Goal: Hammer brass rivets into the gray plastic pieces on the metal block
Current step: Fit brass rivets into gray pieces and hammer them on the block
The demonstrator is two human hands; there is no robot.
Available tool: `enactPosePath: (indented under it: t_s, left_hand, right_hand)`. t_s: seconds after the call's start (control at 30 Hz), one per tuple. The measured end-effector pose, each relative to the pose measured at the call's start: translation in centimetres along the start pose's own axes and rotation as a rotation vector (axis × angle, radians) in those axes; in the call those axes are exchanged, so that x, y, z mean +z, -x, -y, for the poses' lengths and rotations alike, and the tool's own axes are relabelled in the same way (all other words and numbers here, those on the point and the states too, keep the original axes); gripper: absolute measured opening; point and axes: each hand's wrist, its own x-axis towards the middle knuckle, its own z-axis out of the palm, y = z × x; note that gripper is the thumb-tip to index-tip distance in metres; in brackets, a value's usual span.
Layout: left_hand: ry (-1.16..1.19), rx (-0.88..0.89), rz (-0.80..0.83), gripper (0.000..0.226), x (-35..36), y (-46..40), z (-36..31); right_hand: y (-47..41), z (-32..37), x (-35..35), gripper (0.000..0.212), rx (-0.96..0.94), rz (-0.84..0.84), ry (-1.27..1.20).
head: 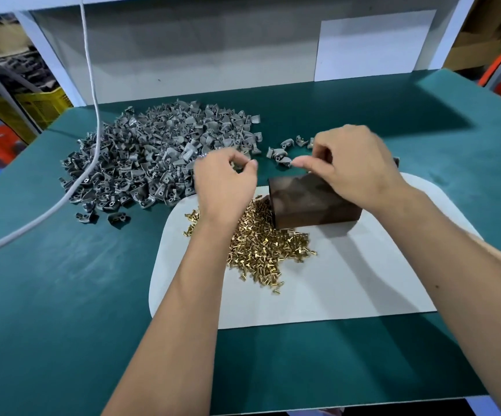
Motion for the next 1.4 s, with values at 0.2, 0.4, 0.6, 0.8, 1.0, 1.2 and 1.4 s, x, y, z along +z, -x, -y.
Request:
enactPosePath:
  t_s: [0.2,0.4,0.6,0.8,1.0,1.2,1.4]
  left_hand:
    - [-0.368,-0.134,-0.242,0.017,-2.3,-1.1,3.0]
    - [-0.320,-0.412,-0.252,0.011,-6.4,-2.7,5.1]
    - [-0.242,-0.483,0.004,0.022,-6.8,-2.9,5.0]
    - [-0.294,-0.439,-0.039,0.019,-6.5,-2.7,5.0]
    - [-0.302,-0.420,-0.062,0.027,-6.4,-2.7,5.1]
    - [-0.295,-0.374,-0.110,0.031,-6.3,-2.5,5.6]
    - [-0.252,-0.374,-0.179,0.022,-6.3,-2.4,5.1]
  right_hand:
    - [-3.5,-1.0,0.5,0.061,0.314,0.085,0.129]
    - [-4.4,2.0,0.4,0.047,0.187,0.158,0.076]
    - [-4.9,7.4,1.8,0.014,-0.159,0.489,0.102]
    - [-5.8,9.0,3.9,0.019,-0.190,0.610,0.272]
    - [-5.9,9.1,4.6,0.028,-0.192,0.633,0.284]
    - [-5.0,10.0,3.7,0.015,-0.232,0.521,0.205]
    - [-3.8,10.8,2.9,0.008,-0.198,0.425,-0.093]
